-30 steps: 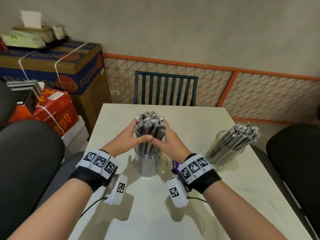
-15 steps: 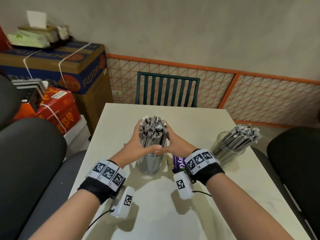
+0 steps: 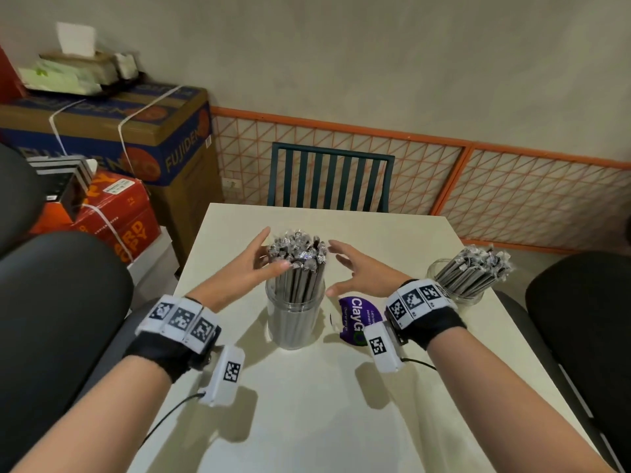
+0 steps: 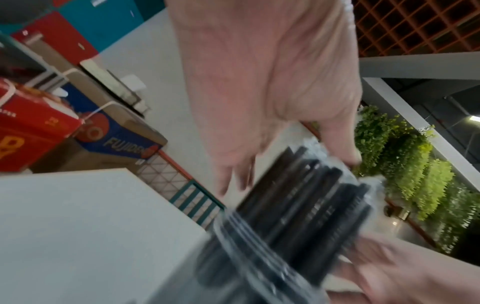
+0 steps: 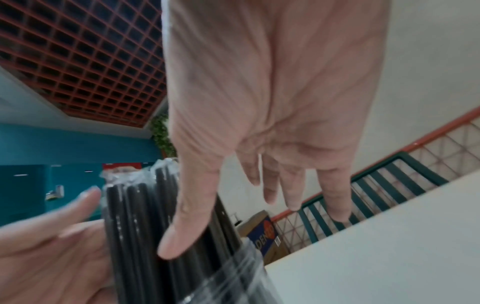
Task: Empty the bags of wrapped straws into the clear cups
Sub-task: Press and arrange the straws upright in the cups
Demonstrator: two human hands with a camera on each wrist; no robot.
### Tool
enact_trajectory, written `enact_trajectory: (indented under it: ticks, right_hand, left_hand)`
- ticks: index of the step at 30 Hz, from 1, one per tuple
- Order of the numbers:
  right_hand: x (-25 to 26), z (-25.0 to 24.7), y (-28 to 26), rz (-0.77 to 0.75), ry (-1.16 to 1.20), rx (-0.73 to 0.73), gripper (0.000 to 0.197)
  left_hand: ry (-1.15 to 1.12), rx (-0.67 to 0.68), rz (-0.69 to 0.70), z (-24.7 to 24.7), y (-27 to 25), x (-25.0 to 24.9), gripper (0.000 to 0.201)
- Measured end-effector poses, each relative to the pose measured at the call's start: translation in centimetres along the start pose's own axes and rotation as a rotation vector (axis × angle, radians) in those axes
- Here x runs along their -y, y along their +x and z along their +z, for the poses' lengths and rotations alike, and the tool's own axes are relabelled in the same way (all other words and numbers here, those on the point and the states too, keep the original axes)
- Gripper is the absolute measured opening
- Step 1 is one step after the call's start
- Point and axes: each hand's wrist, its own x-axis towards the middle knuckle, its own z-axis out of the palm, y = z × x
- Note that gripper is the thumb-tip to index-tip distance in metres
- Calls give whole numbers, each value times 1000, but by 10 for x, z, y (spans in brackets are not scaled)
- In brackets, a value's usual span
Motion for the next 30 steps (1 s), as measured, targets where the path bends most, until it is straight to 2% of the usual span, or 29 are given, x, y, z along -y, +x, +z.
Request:
enact_trajectory:
  ticks: [2,4,6,8,10,12,15,18,21,24,26,28,30]
  right_hand:
    - [0,5,5,-21,62,22,110]
    - [1,16,12,-72,81,31,114]
    - [5,24,17,-115,90,-17,99]
    - [12,25,19,-152,95,-102,79]
    - [20,18,17,-187,79,-167,72]
    - [22,9,15,-198,69,-148,76]
    - [17,4,10,-94,-6,-23,103]
    - [7,11,7,-31,-24,-28,117]
    - [8,29,10,-65,26,-122,114]
    - [18,37,9,-149,98,-234,90]
    - [28,28,6,-205,103,-291,78]
    - [32,15,4,-225,89,-284,83]
    - [30,9,2,-187,26,-209,97]
  left_hand:
    - [-67,-111,47,18,-5,1,95]
    - [-97,-159,75,35,-4,1,103]
    - [-112,-178,100,43,1,0,105]
    - [-114,-207,127,42,5,-5,98]
    - [-101,-210,163,33,6,-11,89]
    - [-55,-159,178,23,6,-14,89]
    - [5,-120,123,12,5,-9,102]
    - [9,-117,78,14,3,2,111]
    - [16,-69,87,25,3,7,104]
    - [6,-115,145,31,7,-1,85]
    - [14,-157,180,29,8,-8,80]
    - [24,-164,199,25,8,-12,85]
    - [58,-165,170,20,8,-7,95]
